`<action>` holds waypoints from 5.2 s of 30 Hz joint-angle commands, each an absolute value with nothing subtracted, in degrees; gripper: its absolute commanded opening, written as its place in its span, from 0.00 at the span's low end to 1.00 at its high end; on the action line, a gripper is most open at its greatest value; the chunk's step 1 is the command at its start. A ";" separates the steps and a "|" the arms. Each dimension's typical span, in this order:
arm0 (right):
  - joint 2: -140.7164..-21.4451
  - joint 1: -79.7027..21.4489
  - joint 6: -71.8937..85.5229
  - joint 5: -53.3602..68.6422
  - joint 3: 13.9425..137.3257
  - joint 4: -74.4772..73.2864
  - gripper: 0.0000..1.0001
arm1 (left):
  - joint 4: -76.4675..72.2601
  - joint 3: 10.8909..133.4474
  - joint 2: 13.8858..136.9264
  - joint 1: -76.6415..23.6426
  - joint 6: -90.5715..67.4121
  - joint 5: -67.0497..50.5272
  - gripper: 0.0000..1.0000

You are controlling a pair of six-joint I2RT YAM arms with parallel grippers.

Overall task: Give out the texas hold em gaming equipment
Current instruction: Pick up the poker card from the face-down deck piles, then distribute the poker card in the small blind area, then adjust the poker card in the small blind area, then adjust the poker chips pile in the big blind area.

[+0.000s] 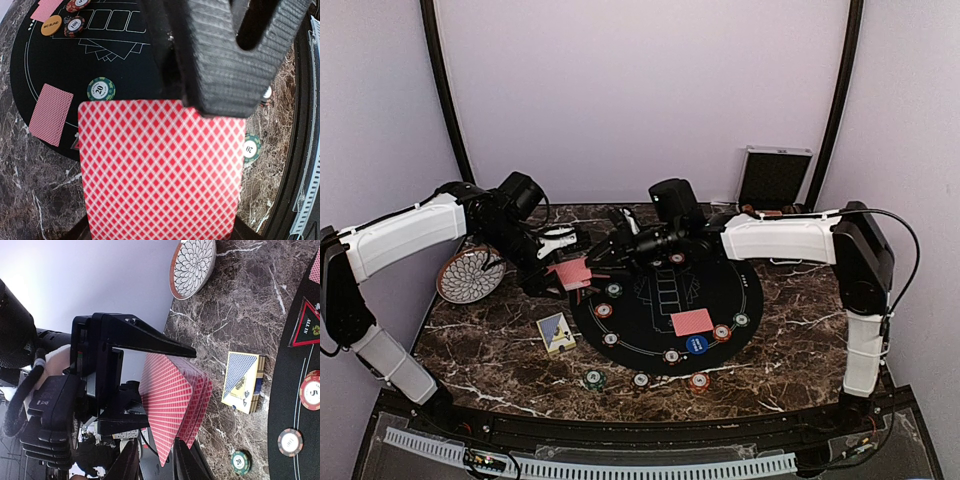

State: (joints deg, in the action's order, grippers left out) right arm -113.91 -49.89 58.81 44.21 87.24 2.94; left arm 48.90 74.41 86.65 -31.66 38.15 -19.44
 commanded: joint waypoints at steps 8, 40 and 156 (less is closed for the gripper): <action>-114.62 -51.25 63.09 47.02 84.91 10.75 0.21 | 48.73 74.09 84.90 -31.51 38.67 -19.95 0.00; -103.44 -44.94 55.87 45.49 75.45 -1.47 0.00 | 48.91 72.99 83.85 -31.53 38.98 -19.23 0.00; -136.58 -33.08 33.71 22.63 104.41 -23.76 0.42 | 51.59 74.33 83.70 -31.55 39.30 -20.08 0.00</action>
